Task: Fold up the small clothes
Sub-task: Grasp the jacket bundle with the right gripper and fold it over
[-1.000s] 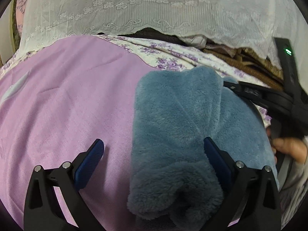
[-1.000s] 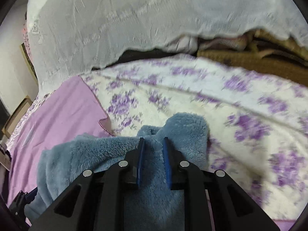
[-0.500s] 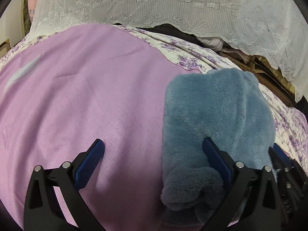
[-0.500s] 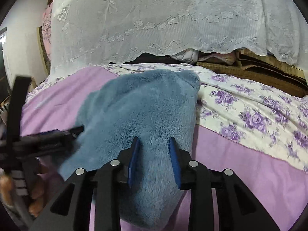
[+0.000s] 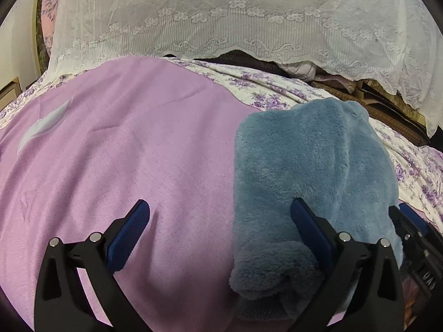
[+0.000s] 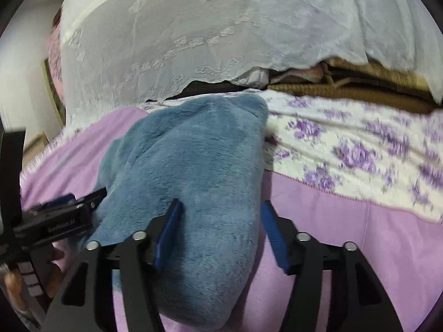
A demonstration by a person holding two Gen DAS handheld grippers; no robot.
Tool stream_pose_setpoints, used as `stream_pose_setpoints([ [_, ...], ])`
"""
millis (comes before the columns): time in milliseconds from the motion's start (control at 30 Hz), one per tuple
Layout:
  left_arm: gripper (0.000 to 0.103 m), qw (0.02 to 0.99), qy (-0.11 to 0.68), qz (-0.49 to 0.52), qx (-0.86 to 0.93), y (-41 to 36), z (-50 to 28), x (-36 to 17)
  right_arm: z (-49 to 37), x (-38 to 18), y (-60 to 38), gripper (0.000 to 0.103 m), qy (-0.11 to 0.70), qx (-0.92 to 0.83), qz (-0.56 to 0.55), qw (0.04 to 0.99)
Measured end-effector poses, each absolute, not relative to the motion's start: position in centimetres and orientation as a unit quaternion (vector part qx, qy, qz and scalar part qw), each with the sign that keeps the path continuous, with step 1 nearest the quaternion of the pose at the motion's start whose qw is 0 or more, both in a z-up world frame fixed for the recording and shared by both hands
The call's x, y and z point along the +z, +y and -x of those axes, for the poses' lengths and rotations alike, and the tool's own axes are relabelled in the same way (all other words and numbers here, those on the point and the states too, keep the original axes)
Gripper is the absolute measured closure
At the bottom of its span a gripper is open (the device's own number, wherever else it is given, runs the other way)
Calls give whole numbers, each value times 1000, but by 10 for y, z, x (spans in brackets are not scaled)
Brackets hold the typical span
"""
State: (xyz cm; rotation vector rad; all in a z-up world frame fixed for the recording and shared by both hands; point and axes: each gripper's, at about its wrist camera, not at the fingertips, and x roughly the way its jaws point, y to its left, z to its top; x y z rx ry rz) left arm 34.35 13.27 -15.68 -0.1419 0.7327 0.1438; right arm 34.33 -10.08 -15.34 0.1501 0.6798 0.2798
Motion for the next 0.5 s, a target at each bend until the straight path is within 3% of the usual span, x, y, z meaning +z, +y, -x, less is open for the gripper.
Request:
stream_pose_setpoints([
  [367, 5, 941, 328, 47, 76, 125, -309, -143, -300, -142, -111, 39, 285, 140, -89, 944],
  [500, 4, 940, 329, 37, 78, 123, -303, -144, -299, -148, -99, 38, 320, 135, -57, 936],
])
